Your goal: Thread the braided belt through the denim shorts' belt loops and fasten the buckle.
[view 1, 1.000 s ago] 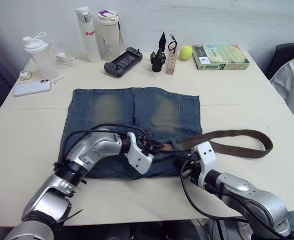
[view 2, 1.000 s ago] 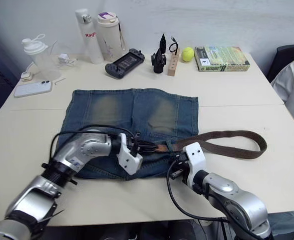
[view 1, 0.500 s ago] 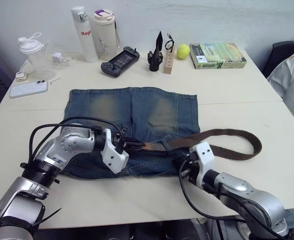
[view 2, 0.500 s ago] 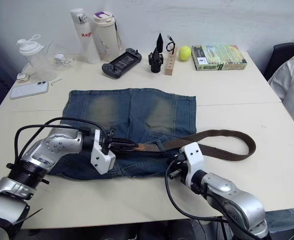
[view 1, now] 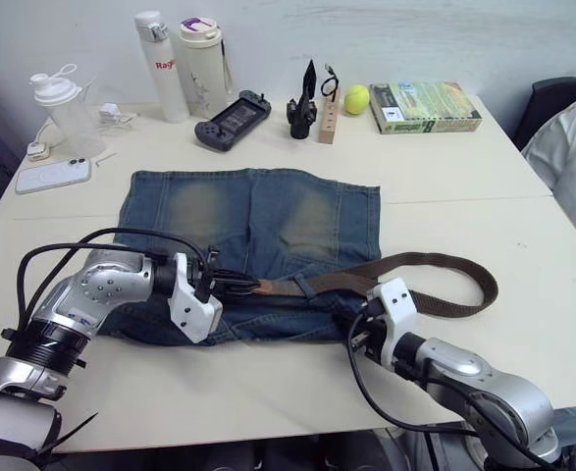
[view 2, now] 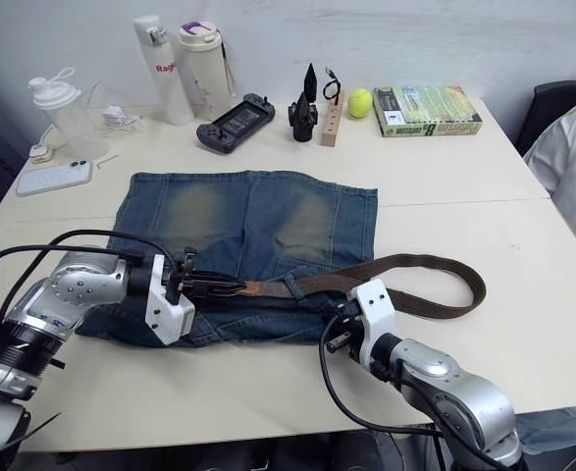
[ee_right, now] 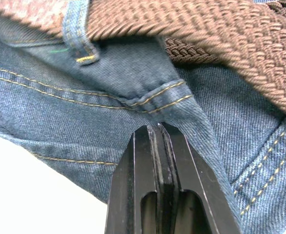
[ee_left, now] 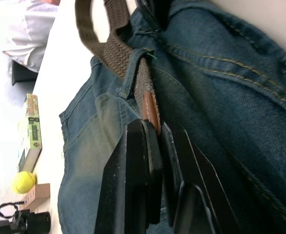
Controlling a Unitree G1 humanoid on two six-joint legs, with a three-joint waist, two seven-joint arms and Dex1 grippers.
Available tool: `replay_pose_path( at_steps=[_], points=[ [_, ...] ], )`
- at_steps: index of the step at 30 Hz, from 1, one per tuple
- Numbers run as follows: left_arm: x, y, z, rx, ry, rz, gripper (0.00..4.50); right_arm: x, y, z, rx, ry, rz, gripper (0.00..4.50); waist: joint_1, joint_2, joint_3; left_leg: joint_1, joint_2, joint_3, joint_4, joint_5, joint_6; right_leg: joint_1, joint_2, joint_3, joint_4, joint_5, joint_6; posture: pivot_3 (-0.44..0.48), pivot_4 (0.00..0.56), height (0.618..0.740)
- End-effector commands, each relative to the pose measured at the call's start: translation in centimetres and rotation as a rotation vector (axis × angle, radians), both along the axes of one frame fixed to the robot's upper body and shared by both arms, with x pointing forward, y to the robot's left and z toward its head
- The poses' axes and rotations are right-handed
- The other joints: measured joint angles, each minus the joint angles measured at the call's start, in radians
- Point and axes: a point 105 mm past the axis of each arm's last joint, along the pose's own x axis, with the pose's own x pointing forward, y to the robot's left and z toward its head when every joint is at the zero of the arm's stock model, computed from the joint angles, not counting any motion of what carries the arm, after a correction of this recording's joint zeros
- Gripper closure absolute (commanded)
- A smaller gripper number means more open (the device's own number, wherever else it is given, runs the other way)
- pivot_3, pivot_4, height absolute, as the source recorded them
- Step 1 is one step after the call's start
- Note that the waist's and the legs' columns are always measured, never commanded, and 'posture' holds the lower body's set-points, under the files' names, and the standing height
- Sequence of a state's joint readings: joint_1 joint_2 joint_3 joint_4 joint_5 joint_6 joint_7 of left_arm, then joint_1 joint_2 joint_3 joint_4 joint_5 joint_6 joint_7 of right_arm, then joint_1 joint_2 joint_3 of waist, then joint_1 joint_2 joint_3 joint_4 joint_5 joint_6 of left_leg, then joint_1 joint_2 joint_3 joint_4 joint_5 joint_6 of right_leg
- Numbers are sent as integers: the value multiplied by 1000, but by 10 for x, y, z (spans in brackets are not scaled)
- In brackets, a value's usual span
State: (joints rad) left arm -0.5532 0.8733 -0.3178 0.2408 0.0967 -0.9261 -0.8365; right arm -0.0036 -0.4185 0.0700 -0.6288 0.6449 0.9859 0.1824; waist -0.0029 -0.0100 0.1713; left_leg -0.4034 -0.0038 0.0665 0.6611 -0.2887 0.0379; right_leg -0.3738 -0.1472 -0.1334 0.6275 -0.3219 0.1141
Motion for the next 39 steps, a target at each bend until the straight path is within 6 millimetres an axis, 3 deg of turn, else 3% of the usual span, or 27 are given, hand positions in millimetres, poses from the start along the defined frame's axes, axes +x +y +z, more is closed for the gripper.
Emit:
replay_pose_path(
  at_steps=[1,8,11,14,17,24,29,36,39],
  points=[
    [7,11,5,-7,-30,62,4500,6,-21,-11,-49,32,-99,4443,-1,0,0,0,0,0,0,0,0,0,0,0,0,0,0,0,150,720],
    [10,-7,2,-73,-4,56,4500,7,-9,27,-6,-127,20,4443,2,2,1,-1,-1,1,0,0,0,-1,0,0,0,0,0,0,150,720],
    [12,-13,2,-102,4,49,4500,6,-3,48,-39,-249,115,3497,3,3,2,-1,-1,1,0,0,0,-1,0,0,0,0,0,0,150,720],
    [13,-15,1,-126,20,54,4500,2,13,67,-104,-412,258,1775,3,3,2,-1,-1,1,0,0,0,-1,0,-1,0,0,0,0,150,720],
    [14,-21,3,-179,34,53,4500,7,29,84,-145,-592,315,709,1,3,2,-1,-1,2,0,0,0,-1,1,-2,0,0,0,0,150,720],
    [17,-34,6,-334,72,88,4500,29,48,89,-281,-822,325,709,9,2,3,-2,-2,2,2,0,1,-1,0,-2,0,0,1,0,150,720],
    [14,-39,7,-356,87,84,4500,31,57,78,-374,-863,397,709,7,2,3,-2,-2,2,2,0,1,-1,1,-2,1,0,1,0,150,720],
    [11,-42,6,-328,74,65,4500,37,63,77,-395,-885,380,709,6,2,3,-2,-2,2,2,0,1,-1,1,-2,1,0,1,0,150,720],
    [10,-43,6,-318,72,57,4500,39,63,76,-401,-875,373,2015,5,2,3,-2,-2,1,2,0,1,-1,1,-2,1,0,1,0,150,720]
  ],
)
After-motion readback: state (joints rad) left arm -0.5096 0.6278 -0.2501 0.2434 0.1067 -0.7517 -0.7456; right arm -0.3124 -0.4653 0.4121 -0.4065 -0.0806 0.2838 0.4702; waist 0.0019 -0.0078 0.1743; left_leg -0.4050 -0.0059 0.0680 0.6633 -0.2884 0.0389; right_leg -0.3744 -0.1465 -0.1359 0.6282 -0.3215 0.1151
